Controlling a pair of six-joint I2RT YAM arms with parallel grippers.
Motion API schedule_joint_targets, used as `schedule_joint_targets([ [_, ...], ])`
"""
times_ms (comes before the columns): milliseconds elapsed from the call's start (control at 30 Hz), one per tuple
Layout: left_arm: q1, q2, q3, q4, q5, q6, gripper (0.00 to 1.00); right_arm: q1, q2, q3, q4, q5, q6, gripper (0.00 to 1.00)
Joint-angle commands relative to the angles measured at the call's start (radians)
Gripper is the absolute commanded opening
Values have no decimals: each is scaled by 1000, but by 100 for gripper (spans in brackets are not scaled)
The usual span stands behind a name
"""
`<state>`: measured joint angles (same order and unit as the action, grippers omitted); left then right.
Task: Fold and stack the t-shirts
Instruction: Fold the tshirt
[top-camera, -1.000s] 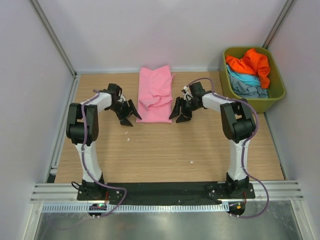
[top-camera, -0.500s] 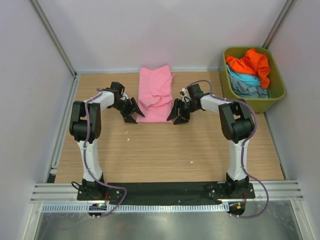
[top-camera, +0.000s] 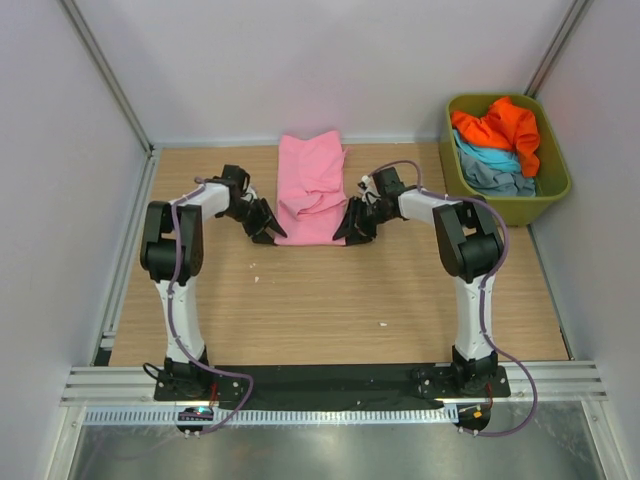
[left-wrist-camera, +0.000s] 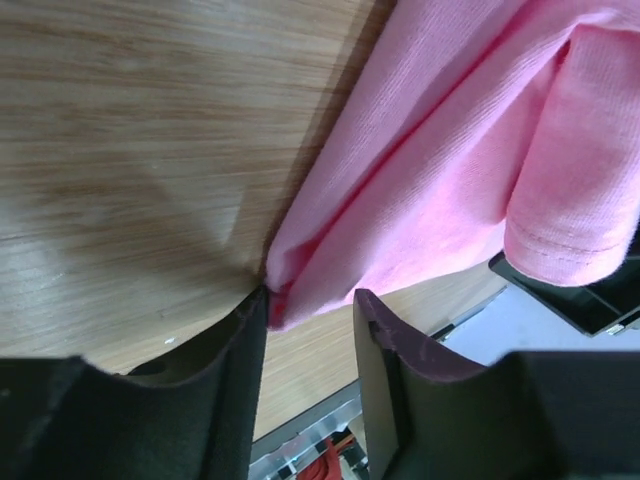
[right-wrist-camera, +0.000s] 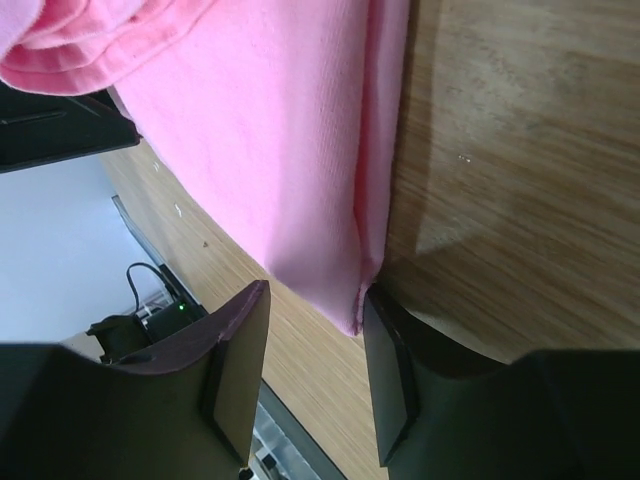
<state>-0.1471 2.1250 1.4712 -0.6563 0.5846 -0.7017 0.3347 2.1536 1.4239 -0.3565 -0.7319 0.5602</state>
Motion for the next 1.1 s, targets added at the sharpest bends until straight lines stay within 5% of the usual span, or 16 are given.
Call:
schedule_joint_targets([
  [0, -9, 29, -14, 41, -35, 7, 40, 7, 15, 26, 27, 22, -2, 42],
  [167, -14, 23, -25, 53, -32, -7, 6, 9, -6, -5, 42, 19, -9, 20],
  [233, -16, 9, -25, 53, -29, -9, 0, 7, -24, -6, 33, 29, -28, 12],
  [300, -16, -26, -25, 52, -2, -10, 0, 7, -69, 4, 4, 43, -54, 2],
  [600, -17, -324, -32, 1, 81, -15, 0, -6, -351, 33, -147, 71, -161, 2],
  [1067, -89, -500, -161, -14, 70, 4, 0, -8, -557, -164, -162, 66, -140, 1],
])
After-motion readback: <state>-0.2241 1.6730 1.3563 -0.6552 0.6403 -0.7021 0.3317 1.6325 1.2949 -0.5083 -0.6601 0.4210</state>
